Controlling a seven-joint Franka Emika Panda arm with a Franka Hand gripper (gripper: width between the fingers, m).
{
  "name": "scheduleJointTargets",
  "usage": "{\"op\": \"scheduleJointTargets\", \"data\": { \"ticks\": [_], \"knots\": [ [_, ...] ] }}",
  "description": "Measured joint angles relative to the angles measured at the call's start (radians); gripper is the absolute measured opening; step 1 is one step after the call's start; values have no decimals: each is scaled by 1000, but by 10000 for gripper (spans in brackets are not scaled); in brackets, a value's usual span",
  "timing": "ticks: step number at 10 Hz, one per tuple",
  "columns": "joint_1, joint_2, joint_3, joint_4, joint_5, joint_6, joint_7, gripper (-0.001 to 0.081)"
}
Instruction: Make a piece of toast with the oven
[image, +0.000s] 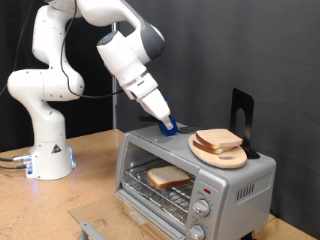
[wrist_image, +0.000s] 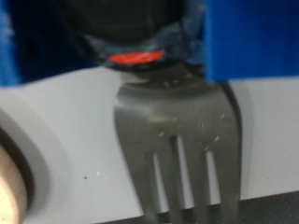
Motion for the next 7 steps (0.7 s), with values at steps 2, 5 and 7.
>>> {"op": "scheduleJointTargets", "data": {
  "ticks": [2,5,7],
  "knots": [
    [2,-18,-14,-4,7,-15,-8,808],
    [11,-54,-77,-1,9,-120,5,808],
    [9,-81,-158,20,-53,-285,79,808]
  ]
}}
